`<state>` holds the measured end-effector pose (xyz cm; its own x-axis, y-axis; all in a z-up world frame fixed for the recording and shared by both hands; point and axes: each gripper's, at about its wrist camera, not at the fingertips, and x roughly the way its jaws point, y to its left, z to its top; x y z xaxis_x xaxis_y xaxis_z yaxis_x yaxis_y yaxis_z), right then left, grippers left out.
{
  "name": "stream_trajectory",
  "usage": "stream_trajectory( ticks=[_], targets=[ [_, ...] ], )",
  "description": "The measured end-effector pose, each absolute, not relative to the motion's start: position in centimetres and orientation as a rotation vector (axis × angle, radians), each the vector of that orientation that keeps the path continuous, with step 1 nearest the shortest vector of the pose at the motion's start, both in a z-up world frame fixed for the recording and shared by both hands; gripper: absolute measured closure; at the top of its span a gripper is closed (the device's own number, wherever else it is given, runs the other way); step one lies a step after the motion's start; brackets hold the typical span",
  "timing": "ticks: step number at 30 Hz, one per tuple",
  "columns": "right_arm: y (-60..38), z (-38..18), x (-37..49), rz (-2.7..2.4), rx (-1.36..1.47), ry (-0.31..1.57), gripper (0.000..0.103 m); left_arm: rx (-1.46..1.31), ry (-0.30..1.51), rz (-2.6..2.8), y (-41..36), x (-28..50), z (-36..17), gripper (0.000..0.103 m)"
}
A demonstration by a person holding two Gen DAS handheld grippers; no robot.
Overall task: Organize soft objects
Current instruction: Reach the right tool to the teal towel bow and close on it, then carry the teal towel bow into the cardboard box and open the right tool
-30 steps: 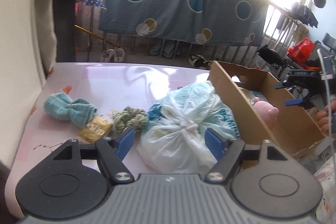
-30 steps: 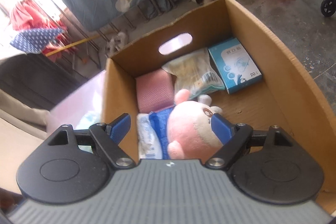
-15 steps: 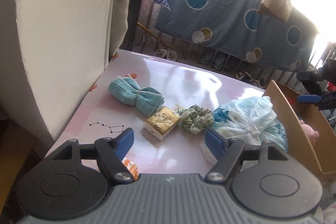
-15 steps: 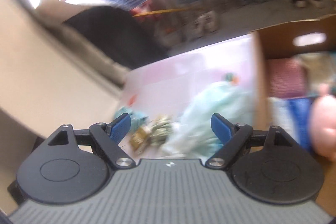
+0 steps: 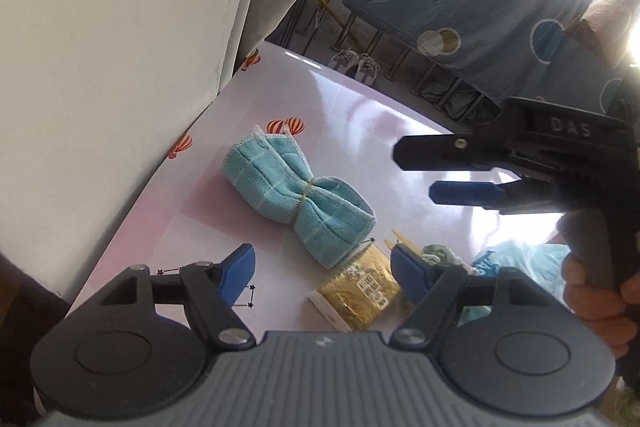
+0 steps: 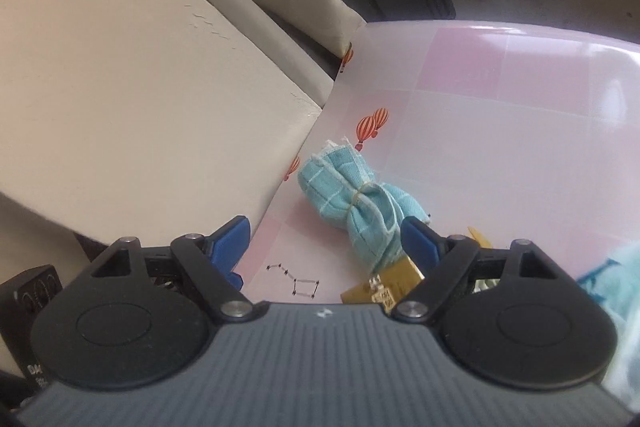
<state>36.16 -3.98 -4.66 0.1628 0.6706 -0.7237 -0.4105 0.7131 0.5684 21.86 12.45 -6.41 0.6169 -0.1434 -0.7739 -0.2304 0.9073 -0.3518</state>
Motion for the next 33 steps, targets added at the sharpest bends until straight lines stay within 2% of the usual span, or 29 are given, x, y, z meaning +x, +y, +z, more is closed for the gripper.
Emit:
stream_trajectory(
  ticks=[6, 9, 12, 14, 17, 23, 33],
  targets=[
    [0.4, -10.6, 40.8, 0.765, 0.27, 1.263, 0.028, -0.552, 0.98, 0.04, 14.1, 26.0, -9.8, 0.031],
    [1.0, -12.9, 41.4, 0.765, 0.267, 1.309, 0.034, -0.576, 1.012, 0.038, 14.3, 27.5, -11.1, 0.037],
    [1.3, -14.2, 40.9, 0.764, 0.25, 1.341, 0.045, -0.58, 1.044, 0.047, 14.2, 28.6, -12.1, 0.042],
    [1.4, -14.7, 40.7, 0.77, 0.251, 1.356, 0.058, -0.588, 1.062, 0.048, 14.0, 28.9, -12.8, 0.047],
    [1.5, -15.2, 40.5, 0.782, 0.252, 1.377, 0.071, -0.598, 1.082, 0.063, 13.7, 29.5, -13.4, 0.05],
    [1.4, -14.1, 40.2, 0.79, 0.279, 1.358, 0.08, -0.602, 1.041, 0.065, 13.6, 28.8, -12.1, 0.053],
    [-0.5, -7.7, 38.6, 0.831, 0.345, 1.264, 0.083, -0.555, 0.911, 0.03, 12.3, 25.7, -5.4, 0.054]
  ],
)
